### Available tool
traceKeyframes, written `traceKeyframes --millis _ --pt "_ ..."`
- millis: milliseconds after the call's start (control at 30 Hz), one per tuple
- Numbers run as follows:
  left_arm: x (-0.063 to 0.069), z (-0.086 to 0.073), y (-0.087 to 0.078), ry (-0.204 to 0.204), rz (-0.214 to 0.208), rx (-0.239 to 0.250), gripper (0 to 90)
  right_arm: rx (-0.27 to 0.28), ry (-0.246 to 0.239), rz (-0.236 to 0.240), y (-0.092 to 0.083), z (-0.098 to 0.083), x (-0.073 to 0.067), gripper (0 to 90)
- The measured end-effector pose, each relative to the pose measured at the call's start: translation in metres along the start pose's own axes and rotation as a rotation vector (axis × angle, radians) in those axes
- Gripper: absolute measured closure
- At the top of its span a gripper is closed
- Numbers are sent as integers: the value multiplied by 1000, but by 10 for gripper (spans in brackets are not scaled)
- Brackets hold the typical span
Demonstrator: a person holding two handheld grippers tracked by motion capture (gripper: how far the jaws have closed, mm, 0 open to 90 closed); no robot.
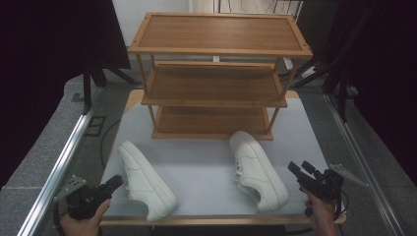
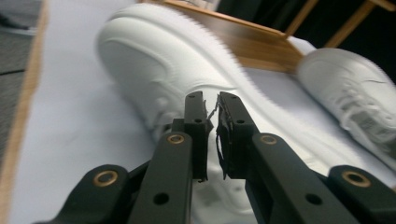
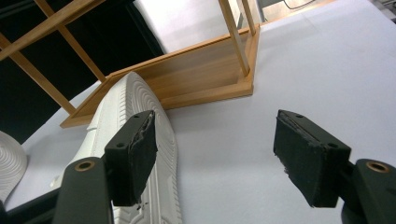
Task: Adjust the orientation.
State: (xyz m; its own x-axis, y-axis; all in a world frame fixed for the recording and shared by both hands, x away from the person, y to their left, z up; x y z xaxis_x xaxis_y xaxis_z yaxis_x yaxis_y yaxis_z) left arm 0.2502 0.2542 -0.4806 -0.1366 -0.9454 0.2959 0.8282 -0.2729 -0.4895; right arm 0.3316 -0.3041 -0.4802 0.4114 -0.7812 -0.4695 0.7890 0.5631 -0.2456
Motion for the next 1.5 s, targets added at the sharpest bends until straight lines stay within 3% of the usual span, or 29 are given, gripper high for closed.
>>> traceKeyframes --millis 100,200,467,700,767,933,1100,1200,1267,1367,1500 --pt "-8 -4 6 -24 13 -16 840 -1 0 -5 0 0 1 300" --pt "-1 -8 19 4 7 -51 842 -3 10 -12 1 -2 3 302" --pt "14 5 31 33 -8 -35 855 2 13 -13 -1 -2 5 301" --pt "19 12 37 46 -10 -31 843 3 17 -13 0 -2 5 301" --pt "22 16 40 38 -28 -19 836 1 13 -14 0 -3 6 301" --pt "40 31 53 57 -58 2 833 -2 20 -19 1 -4 8 301" --pt "65 43 75 83 -102 -8 831 1 24 -21 0 -4 9 301" --pt "87 44 95 86 -159 -46 834 4 27 -26 0 -3 11 301" --pt "104 39 112 131 -176 -102 828 4 29 -26 -1 -3 11 301" --pt "115 35 128 123 -190 -135 827 9 32 -27 -2 -2 13 301" --pt "117 40 128 118 -181 -127 833 16 37 -31 -5 -1 15 302"
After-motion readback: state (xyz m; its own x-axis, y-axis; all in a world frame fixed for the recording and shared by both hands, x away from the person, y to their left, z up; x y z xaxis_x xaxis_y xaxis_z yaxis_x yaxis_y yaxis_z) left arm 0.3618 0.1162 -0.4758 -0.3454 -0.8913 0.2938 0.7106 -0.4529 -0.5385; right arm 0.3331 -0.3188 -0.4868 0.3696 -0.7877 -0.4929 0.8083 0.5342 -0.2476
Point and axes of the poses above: each handheld gripper's, and its own axes: y roughly forward along the jaws, z roughly out of its top, x roughly to its right, the point moved 9 cm from there along y, roughly forward along the jaws, and after that the axes turned 10 degrees about z, right-handed, at the moved point
